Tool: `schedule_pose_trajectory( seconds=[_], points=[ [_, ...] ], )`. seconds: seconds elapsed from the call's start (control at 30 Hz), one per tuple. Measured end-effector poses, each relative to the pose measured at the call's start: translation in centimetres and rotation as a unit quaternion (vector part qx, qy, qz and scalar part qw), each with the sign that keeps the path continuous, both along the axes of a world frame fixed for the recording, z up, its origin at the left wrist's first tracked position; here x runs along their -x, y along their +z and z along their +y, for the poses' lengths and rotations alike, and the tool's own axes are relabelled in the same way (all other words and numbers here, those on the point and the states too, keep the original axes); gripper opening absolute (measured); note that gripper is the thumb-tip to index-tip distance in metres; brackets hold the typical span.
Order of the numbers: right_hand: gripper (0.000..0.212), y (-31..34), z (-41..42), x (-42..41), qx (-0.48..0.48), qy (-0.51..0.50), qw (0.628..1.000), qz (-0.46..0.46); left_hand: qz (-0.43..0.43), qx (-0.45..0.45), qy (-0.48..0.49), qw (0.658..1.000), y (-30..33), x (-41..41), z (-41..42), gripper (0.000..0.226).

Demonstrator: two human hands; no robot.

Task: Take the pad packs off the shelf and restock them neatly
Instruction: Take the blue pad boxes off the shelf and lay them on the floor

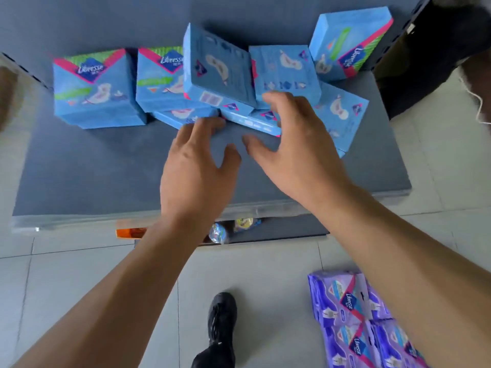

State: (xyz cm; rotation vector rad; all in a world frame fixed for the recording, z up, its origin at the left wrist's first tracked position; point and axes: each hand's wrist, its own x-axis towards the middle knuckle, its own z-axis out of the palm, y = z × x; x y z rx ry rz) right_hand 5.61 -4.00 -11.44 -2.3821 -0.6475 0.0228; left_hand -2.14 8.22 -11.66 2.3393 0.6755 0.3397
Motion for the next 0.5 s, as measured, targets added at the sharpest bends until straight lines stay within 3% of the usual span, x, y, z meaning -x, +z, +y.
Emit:
schedule_pose_trajectory(
  seconds=[0.2, 0.33, 0.43, 0.5],
  points=[
    [0.084, -1.9, 8.2, -3.9, 0.138, 0.056, 0.982, -0.117, 0.004, -0.016, 0.016, 1.000, -0.2, -0.2, 5.9, 0.034],
    [0.073, -3.3, 9.6, -4.9, 0.166, 0.016, 0.972, -0.163, 0.014, -0.007, 0.035, 0.999, -0.1, 0.8, 7.6, 0.035],
    [0.060, -2.2, 8.7, -4.4, 0.061, 0.017, 0.979, -0.196, 0.001, 0.006, 0.044, 0.999, 0.0, 1.4, 8.0, 0.035],
    [0.048, -0.5, 7.4, -3.0, -0.068, -0.001, 0.989, -0.134, -0.010, 0.031, 0.045, 0.998, 0.2, 1.7, 7.8, 0.035]
  ],
)
